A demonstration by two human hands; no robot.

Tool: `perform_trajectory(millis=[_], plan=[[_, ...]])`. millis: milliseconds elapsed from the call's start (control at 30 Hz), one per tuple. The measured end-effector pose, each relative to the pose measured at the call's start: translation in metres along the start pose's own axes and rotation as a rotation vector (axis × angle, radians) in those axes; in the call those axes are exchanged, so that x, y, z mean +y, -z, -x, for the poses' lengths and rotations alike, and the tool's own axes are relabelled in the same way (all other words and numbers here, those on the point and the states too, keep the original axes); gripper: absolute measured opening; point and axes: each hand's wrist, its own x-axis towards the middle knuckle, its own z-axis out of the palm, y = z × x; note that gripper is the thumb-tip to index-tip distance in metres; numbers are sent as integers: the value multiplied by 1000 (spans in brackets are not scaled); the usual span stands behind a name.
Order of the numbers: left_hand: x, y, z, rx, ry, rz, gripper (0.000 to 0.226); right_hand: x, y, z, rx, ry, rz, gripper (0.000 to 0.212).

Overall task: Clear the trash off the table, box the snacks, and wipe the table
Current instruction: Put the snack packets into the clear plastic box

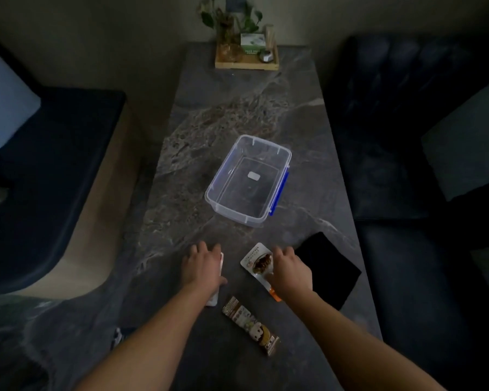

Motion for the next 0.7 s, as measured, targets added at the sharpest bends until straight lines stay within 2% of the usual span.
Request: perform_trajectory(millis=[133,300,433,567,700], plan=[[-1,2,-5,33,8,-21,89,1,1,-1,0,-26,-30,63],[-8,-2,1,72,141,35,91,9,-3,9,50,-49,-81,57],[-6,-2,3,13,136,74,76,16,-7,16,74,-34,-114,47],[11,4,3,47,72,134,60,17,-4,18,71,-56,-164,44],[21,11,4,93,42,377,18,17,6,15,40,-95,-227,15]])
